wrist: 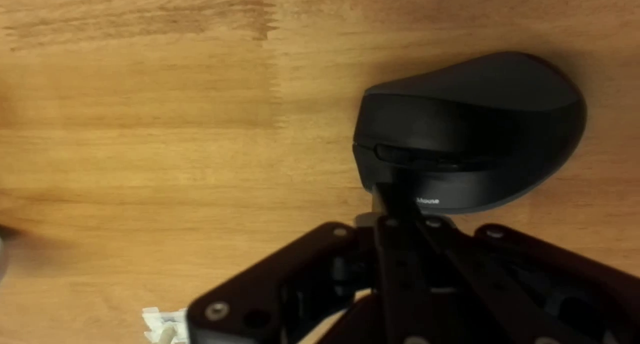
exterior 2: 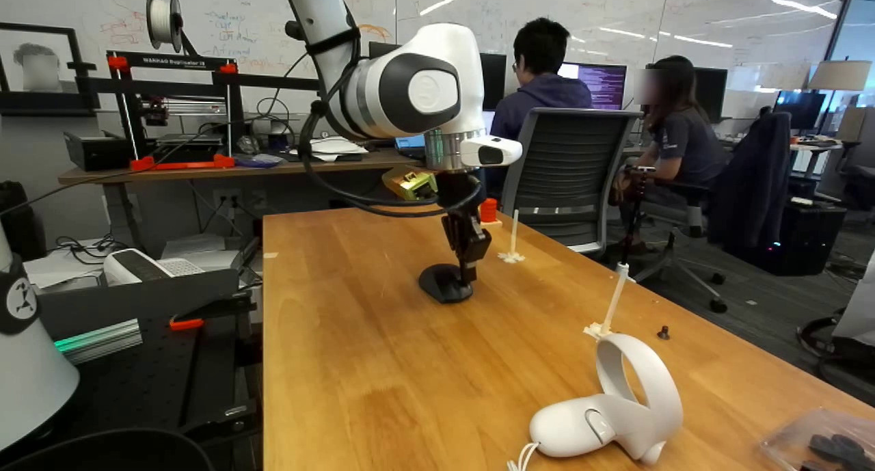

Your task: Left click the mouse

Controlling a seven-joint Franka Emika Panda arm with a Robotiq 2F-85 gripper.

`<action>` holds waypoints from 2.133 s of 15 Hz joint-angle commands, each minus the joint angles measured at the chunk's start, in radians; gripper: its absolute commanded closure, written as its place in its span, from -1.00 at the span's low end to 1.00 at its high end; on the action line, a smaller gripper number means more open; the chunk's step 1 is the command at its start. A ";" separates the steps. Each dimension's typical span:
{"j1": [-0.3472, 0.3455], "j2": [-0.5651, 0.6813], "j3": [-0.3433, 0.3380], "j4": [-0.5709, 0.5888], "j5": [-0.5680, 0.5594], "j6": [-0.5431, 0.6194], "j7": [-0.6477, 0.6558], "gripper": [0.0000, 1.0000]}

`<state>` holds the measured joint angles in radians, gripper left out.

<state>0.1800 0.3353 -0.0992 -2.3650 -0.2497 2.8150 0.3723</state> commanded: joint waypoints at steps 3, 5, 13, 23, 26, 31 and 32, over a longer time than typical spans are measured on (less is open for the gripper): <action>-0.025 -0.142 0.079 -0.009 0.147 -0.100 -0.067 1.00; -0.034 -0.195 0.101 0.001 0.192 -0.164 -0.085 1.00; -0.060 -0.395 0.124 0.105 0.233 -0.573 -0.111 1.00; -0.100 -0.459 0.121 0.257 0.234 -0.932 -0.163 0.82; -0.107 -0.464 0.120 0.278 0.236 -0.973 -0.174 0.31; -0.114 -0.478 0.118 0.292 0.231 -1.004 -0.197 -0.41; -0.115 -0.480 0.118 0.293 0.231 -1.009 -0.200 -0.55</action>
<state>0.0853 -0.1249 0.0058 -2.0962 -0.0342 1.8542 0.2041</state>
